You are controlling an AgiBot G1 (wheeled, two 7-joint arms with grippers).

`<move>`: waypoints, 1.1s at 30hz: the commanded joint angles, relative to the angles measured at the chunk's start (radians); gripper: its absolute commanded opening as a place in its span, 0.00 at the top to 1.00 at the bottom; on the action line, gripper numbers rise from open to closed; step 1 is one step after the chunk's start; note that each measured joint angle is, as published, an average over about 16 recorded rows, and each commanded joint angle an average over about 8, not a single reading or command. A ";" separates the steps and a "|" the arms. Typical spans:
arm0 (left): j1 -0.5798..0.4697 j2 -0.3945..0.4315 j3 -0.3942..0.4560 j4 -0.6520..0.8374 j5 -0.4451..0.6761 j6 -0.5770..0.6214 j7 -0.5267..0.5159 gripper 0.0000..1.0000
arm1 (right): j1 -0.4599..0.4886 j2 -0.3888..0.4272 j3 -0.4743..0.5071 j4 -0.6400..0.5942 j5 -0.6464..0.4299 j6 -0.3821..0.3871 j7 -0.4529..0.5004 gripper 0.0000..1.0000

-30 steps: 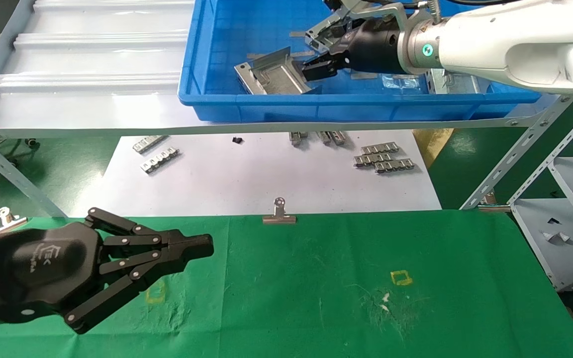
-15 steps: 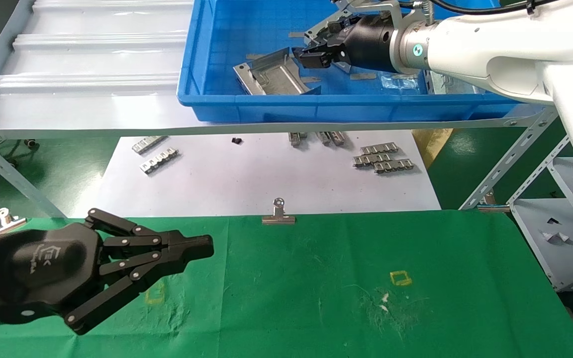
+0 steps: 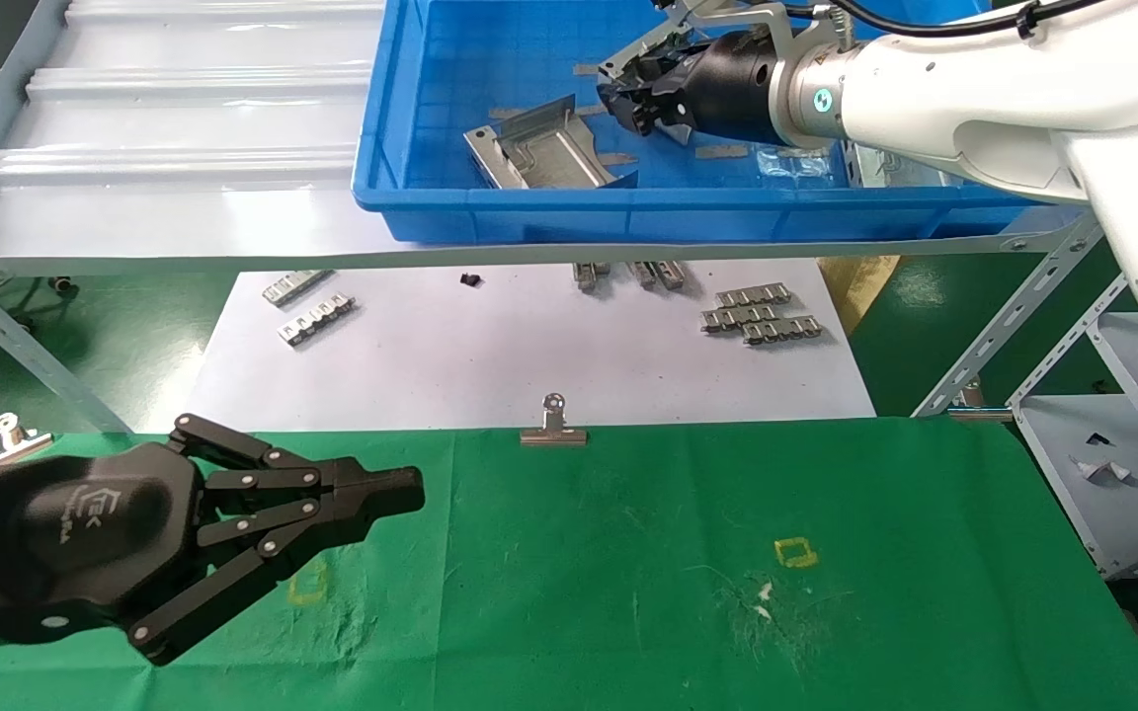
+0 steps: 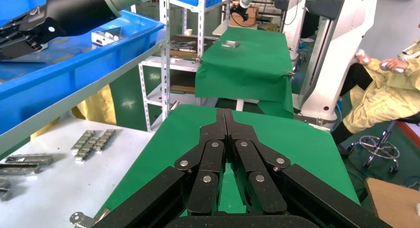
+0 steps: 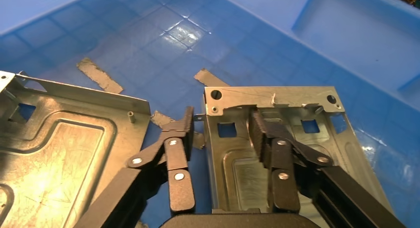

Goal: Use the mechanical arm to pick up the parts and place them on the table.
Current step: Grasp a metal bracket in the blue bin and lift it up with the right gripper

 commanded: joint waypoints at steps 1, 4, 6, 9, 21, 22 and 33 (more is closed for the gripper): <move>0.000 0.000 0.000 0.000 0.000 0.000 0.000 1.00 | 0.001 0.000 -0.017 0.004 0.004 0.004 0.011 1.00; 0.000 0.000 0.000 0.000 0.000 0.000 0.000 1.00 | 0.005 0.001 -0.041 0.008 0.008 0.006 0.022 1.00; 0.000 0.000 0.000 0.000 0.000 0.000 0.000 1.00 | 0.008 0.001 -0.055 0.009 0.012 0.007 0.027 1.00; 0.000 0.000 0.000 0.000 0.000 0.000 0.000 1.00 | 0.011 0.002 -0.075 0.010 0.018 0.010 0.033 1.00; 0.000 0.000 0.000 0.000 0.000 0.000 0.000 0.45 | 0.073 0.018 -0.108 0.020 0.074 -0.052 0.005 1.00; 0.000 0.000 0.000 0.000 0.000 0.000 0.000 0.32 | 0.085 0.023 -0.106 0.020 0.080 -0.071 -0.005 1.00; 0.000 0.000 0.000 0.000 0.000 0.000 0.000 0.00 | 0.212 0.216 -0.061 0.046 0.196 -0.568 -0.197 1.00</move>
